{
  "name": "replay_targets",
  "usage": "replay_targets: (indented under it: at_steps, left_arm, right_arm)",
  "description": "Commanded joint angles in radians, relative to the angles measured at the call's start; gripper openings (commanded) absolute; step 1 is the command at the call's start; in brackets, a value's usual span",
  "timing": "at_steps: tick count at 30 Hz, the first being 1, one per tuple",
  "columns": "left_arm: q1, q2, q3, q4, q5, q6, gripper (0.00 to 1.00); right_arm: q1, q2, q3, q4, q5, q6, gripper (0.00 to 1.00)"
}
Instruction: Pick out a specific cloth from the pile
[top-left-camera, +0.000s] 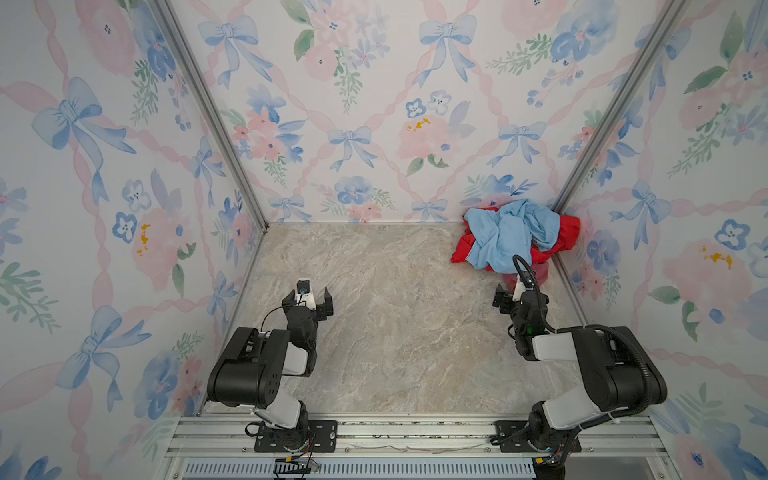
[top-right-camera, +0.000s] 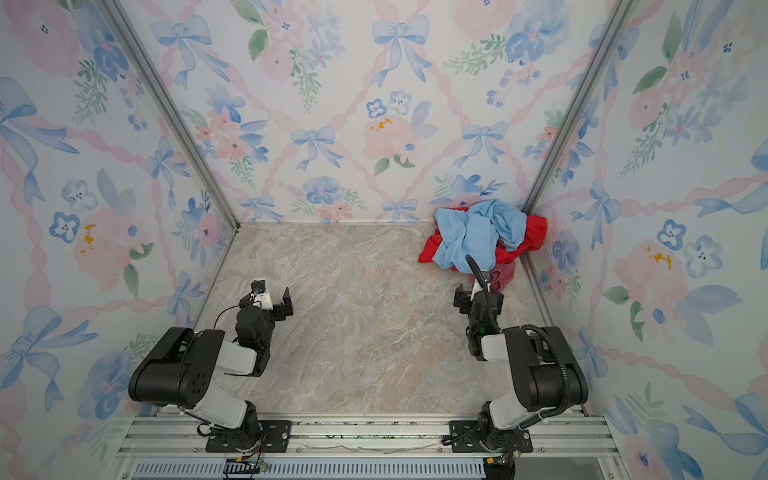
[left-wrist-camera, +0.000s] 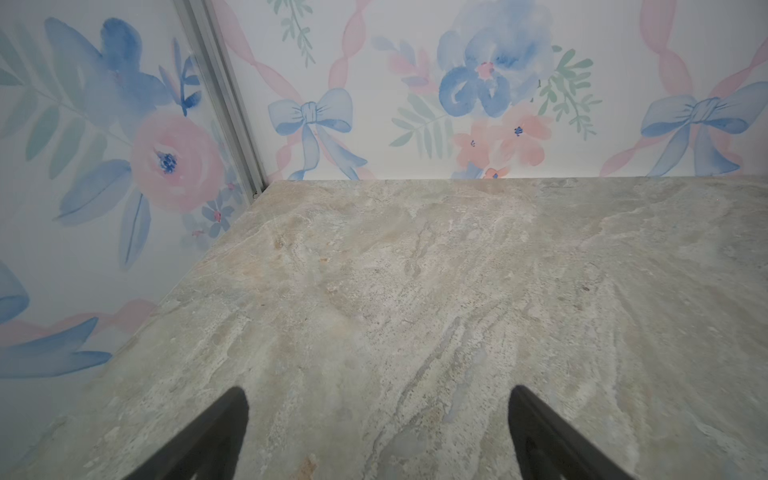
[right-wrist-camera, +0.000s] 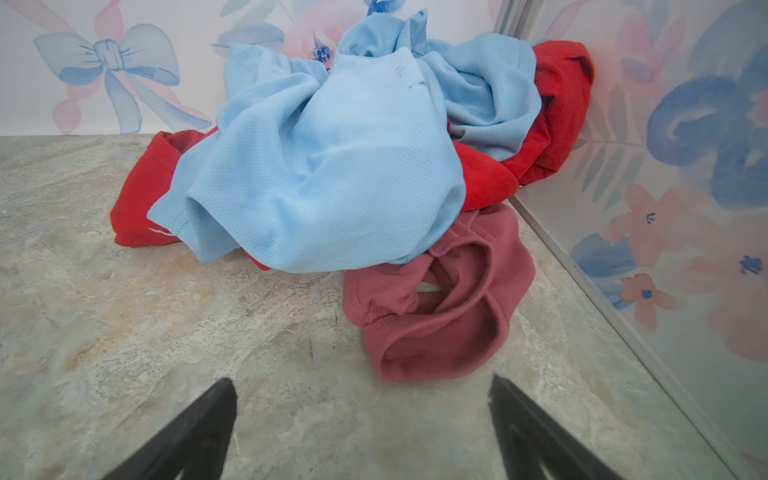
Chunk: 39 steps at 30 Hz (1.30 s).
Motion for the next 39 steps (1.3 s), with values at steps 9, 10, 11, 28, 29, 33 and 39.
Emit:
replay_targets:
  at_steps: [9,10,11,28,29,33,39]
  left_arm:
    - [0.007,0.005,0.011,-0.01,0.015,0.002,0.98]
    - [0.013,0.006,0.012,-0.011,0.026,0.002,0.98]
    - [0.017,0.006,0.013,-0.015,0.037,0.0,0.98]
    - [-0.059,-0.117,-0.031,-0.025,-0.036,0.078,0.98]
    - [-0.107,-0.155,-0.04,-0.028,-0.076,0.128,0.98]
    - [-0.377,-0.307,0.048,-0.238,-0.224,0.25,0.98]
    - [-0.736,-0.286,0.527,-0.817,-0.145,0.37,0.98]
  right_arm:
    - [0.002,-0.007,0.003,-0.004,0.0,0.0,0.97]
    - [0.003,-0.007,0.003,-0.004,0.0,-0.001,0.97]
    - [0.003,-0.007,0.003,-0.004,-0.001,0.0,0.97]
    - [0.124,-0.169,-0.073,0.018,0.218,-0.078,0.97]
    - [0.161,-0.232,-0.059,-0.066,0.268,-0.084,0.97]
    - [0.198,-0.419,0.105,-0.576,0.304,0.009,0.97]
    - [-0.129,-0.388,0.386,-1.113,-0.037,0.361,0.97]
